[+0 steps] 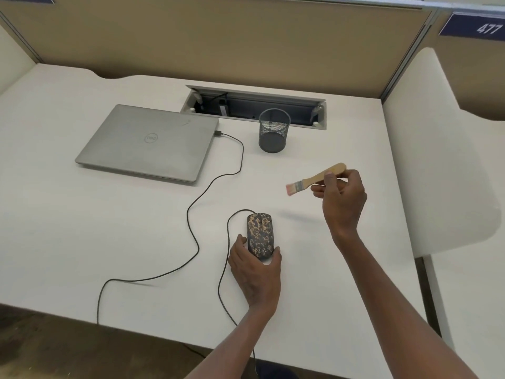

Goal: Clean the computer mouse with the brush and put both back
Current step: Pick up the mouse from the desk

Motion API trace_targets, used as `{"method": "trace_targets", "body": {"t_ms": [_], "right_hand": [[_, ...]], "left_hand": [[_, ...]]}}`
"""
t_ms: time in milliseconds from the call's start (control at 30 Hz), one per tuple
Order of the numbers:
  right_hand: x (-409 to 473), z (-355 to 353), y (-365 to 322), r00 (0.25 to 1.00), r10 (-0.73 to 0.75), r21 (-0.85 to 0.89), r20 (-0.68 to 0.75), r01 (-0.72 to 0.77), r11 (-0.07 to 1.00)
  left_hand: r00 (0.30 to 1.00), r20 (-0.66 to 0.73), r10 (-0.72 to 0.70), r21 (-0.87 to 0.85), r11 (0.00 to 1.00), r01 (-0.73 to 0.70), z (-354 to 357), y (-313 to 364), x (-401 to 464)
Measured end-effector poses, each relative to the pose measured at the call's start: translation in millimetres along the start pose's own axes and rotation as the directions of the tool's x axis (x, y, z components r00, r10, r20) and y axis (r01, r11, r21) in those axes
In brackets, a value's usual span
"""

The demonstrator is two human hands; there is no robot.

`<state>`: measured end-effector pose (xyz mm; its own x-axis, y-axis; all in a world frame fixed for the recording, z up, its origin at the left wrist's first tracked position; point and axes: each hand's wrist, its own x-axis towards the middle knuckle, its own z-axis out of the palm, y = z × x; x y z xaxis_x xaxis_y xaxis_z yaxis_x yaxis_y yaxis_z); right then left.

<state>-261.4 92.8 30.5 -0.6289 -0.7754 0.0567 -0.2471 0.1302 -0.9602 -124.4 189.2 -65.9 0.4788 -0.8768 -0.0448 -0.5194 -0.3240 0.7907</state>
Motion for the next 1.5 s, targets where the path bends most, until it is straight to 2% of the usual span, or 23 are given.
{"method": "trace_targets", "body": {"t_ms": [233,467,733,1000,1133,1300,1500], "right_hand": [[6,-2,3,0.999,-0.026,-0.006,0.025,0.026,1.000],[5,-1,4,0.998,-0.023,-0.007,0.057,0.024,1.000],[-16,-8,-12,0.998,-0.064,0.004,0.027,0.064,0.998],[-84,-20,-34,0.992,-0.108,0.024,-0.066,0.110,0.994],[-134,-26,-49,0.983,-0.149,0.031,-0.108,0.153,0.988],[-192,-28,-69,0.969,-0.213,0.057,-0.125,0.222,0.973],[-246,-26,-84,0.960,-0.264,0.056,-0.099,0.270,0.961]], "left_hand": [[1.000,-0.020,-0.012,-0.064,0.998,0.011,4,-3,-1],[1.000,-0.009,-0.023,-0.205,0.979,0.021,-2,-10,-2],[0.998,0.020,0.055,-0.317,0.947,-0.046,-33,-10,-10],[0.989,-0.003,0.148,-0.396,0.908,-0.137,-107,-25,-31],[0.971,-0.016,0.239,-0.405,0.886,-0.225,-159,-44,-47],[0.946,-0.039,0.322,-0.386,0.868,-0.311,-219,-77,-61],[0.936,-0.078,0.343,-0.351,0.869,-0.348,-269,-112,-68]]}}
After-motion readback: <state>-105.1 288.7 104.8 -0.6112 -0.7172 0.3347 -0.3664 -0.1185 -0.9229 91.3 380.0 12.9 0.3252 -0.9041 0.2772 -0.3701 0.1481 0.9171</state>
